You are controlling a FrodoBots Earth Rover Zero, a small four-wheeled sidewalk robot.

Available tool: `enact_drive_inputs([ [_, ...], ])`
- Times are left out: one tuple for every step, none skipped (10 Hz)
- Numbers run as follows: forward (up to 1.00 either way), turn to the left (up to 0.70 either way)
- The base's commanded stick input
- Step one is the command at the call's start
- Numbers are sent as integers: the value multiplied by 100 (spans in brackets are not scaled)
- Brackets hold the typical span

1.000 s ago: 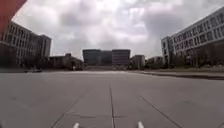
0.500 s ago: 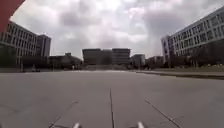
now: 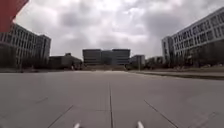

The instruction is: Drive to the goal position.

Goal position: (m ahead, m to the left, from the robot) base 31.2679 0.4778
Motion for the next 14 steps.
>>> enact_drive_inputs([
  [60,14],
  [60,14],
  [60,10],
  [60,0],
  [60,0],
  [60,0],
  [60,0],
  [60,0],
  [60,0],
  [60,0],
  [60,0],
  [60,4],
  [60,11],
  [60,14],
])
